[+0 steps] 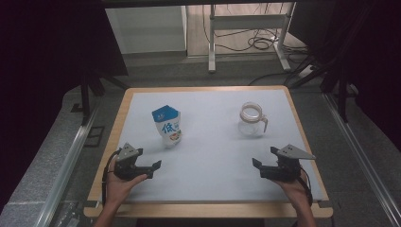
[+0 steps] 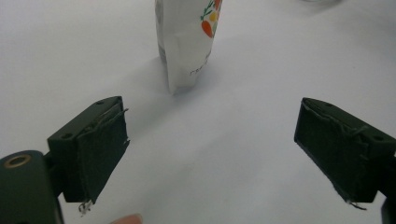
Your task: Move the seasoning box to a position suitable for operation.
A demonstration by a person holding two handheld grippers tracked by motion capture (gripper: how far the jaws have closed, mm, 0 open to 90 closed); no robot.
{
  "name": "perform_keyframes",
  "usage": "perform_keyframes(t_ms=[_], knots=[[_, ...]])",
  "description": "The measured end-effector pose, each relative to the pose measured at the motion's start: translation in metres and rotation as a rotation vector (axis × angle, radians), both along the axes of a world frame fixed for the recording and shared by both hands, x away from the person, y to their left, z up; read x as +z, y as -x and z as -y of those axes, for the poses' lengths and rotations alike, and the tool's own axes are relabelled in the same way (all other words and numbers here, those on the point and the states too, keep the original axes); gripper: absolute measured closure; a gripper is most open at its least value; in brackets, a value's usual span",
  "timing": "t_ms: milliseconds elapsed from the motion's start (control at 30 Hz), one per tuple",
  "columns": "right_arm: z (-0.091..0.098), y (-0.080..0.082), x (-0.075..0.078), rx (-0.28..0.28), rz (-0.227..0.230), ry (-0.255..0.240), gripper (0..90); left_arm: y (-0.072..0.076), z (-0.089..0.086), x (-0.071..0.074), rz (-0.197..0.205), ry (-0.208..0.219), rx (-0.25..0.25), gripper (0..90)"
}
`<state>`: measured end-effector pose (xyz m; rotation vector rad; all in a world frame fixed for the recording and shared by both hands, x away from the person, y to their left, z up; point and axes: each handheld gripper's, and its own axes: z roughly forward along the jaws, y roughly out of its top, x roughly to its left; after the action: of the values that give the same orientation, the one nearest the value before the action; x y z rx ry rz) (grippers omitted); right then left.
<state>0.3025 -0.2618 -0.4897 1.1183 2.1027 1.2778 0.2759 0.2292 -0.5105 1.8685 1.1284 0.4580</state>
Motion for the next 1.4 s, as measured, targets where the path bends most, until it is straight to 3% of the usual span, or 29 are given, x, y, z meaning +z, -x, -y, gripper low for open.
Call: perform_keyframes(t_ms=[33,167,233,333,367,433,633,1033,1267,1333,1400], knots=[[0.002,-0.001,-0.003,-0.009,-0.009,-0.017,14.3,-0.001,0.001,0.0,0.004,0.003,0.0,11.4],[0.002,-0.002,-0.006,-0.023,-0.015,0.0,14.6,-0.001,0.012,0.004,0.045,-0.032,-0.022,13.1],[0.0,-0.002,-0.004,-0.024,-0.017,0.008,14.6,0.0,0.015,0.005,0.057,-0.029,-0.031,17.7],[-0.005,0.006,0.0,-0.009,-0.002,0.013,14.7,0.002,0.015,0.006,0.043,-0.028,-0.041,18.3],[-0.007,0.008,0.0,-0.008,0.002,0.014,14.8,0.005,0.013,0.007,0.025,0.007,-0.054,19.0],[-0.008,0.01,0.0,-0.006,0.003,0.01,14.8,0.007,0.011,0.006,0.012,0.026,-0.065,19.3],[-0.013,0.014,-0.003,0.006,0.003,0.027,14.7,0.01,0.006,0.005,-0.003,0.013,-0.071,20.0],[-0.007,0.0,-0.005,-0.014,-0.006,0.039,14.7,0.003,-0.003,0.003,-0.016,0.024,-0.049,17.9],[-0.011,-0.007,0.01,-0.028,0.012,0.041,13.8,-0.001,-0.001,-0.002,-0.038,0.023,-0.057,17.9],[-0.018,-0.02,0.02,-0.033,0.022,0.064,12.5,-0.003,0.001,-0.004,-0.042,0.018,-0.069,18.0],[-0.019,-0.024,0.023,-0.035,0.027,0.068,12.4,-0.005,0.001,-0.005,-0.049,0.014,-0.073,18.0]])
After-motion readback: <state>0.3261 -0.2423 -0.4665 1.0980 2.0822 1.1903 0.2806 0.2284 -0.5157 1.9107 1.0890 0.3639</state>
